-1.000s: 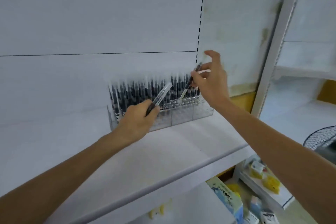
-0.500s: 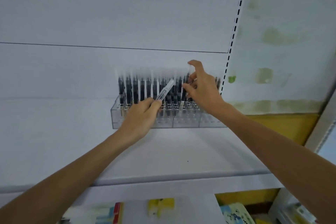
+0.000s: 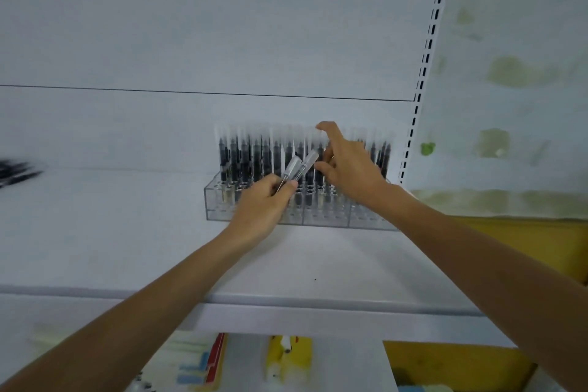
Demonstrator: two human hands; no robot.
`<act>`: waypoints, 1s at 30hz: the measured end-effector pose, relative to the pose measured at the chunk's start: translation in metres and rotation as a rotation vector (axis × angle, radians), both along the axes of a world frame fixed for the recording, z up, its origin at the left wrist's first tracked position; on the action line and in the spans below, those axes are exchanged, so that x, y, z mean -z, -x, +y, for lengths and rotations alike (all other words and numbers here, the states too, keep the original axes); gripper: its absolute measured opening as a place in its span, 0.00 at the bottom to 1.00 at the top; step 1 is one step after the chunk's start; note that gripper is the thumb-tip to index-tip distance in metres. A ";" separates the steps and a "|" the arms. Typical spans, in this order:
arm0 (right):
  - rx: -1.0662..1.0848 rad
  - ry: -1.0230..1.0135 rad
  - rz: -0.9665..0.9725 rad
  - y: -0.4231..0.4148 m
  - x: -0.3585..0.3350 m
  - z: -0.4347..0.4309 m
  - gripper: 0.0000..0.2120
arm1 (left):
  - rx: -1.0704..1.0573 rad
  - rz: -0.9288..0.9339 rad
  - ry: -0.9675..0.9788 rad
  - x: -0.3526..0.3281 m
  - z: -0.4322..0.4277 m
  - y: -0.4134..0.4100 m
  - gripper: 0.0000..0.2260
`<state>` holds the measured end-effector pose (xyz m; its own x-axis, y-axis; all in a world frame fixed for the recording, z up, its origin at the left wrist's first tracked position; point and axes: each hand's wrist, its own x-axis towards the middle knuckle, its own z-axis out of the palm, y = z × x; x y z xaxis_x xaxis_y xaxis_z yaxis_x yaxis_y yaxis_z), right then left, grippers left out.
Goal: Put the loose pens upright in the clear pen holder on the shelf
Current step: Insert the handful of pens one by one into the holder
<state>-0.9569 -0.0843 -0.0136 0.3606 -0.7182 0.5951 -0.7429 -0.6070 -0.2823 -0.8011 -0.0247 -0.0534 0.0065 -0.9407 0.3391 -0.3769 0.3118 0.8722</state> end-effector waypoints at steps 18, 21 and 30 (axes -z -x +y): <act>-0.172 -0.171 -0.837 0.013 -0.022 0.020 0.24 | 0.057 0.089 0.024 0.002 0.002 0.024 0.12; -0.089 0.065 -0.743 0.027 -0.030 0.008 0.22 | 0.034 0.084 0.005 0.002 -0.002 0.018 0.13; -0.038 0.128 -0.221 0.017 0.007 -0.004 0.22 | 0.025 -0.156 0.099 0.011 -0.002 0.014 0.13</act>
